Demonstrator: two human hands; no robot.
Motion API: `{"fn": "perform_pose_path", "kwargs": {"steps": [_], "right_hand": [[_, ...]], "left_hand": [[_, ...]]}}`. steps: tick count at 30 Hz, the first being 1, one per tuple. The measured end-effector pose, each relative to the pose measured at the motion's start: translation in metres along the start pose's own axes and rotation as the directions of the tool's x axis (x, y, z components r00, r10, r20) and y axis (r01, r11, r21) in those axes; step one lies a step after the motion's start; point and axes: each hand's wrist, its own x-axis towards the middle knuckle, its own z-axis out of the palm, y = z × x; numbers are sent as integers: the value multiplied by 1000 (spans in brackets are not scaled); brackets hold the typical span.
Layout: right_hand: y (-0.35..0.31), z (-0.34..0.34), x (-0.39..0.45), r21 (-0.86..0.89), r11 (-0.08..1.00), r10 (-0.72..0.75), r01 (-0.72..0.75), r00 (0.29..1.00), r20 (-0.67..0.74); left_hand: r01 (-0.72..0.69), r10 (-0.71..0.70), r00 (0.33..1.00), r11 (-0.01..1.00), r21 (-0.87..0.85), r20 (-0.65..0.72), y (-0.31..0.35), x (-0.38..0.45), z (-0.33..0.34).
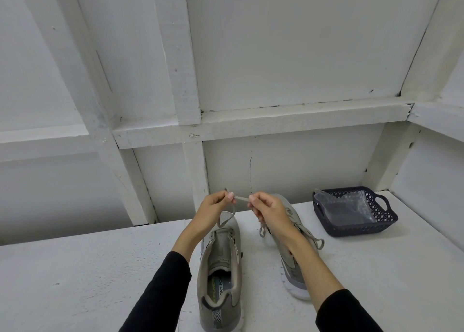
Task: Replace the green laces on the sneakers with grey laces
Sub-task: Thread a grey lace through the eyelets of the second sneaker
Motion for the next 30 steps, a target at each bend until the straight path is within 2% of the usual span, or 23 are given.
{"fn": "perform_pose_path", "kwargs": {"steps": [2,5,7,9,11,12,14,17,19,22,24,25,30], "right_hand": [[0,-4,3,40,998,55,-55,998,3],[-8,-10,5,223,972,64,-67,998,20],[-17,-15,4,390,919,56,-54,998,6],[-25,-22,4,516,856,38,-21,999,-24],[-31,-31,7,615,789,21,17,998,-55],[-35,-36,7,643,765,24,29,997,-72],[-41,-42,9,665,746,46,34,994,-102],[-46,-46,9,695,717,53,54,990,-131],[-41,-46,10,601,798,69,48,983,-170],[-36,-49,9,194,980,79,-35,972,-223],[-33,-52,8,-66,996,48,-65,973,-227],[-31,-55,7,-132,989,30,-62,972,-231],[-31,-62,2,-275,960,-22,-46,971,-239]], "left_hand": [[35,-40,996,997,-67,-74,0,3,-1],[63,-150,963,932,-358,-222,1,10,-4],[51,-244,939,797,-602,-242,2,14,-12],[19,-317,923,606,-795,-220,0,17,-22],[-56,-392,887,435,-899,-245,-6,20,-32],[-90,-428,861,403,-911,-275,-10,21,-37],[-122,-488,801,434,-893,-346,-10,19,-39],[-118,-516,717,572,-812,-468,-8,16,-35],[-114,-490,718,618,-778,-495,-10,16,-31],[-118,-485,723,615,-780,-492,-14,16,-30],[-133,-498,698,616,-776,-515,-17,16,-32],[-142,-498,686,624,-768,-531,-17,17,-33],[-154,-474,639,693,-704,-606,-20,20,-33]]}}
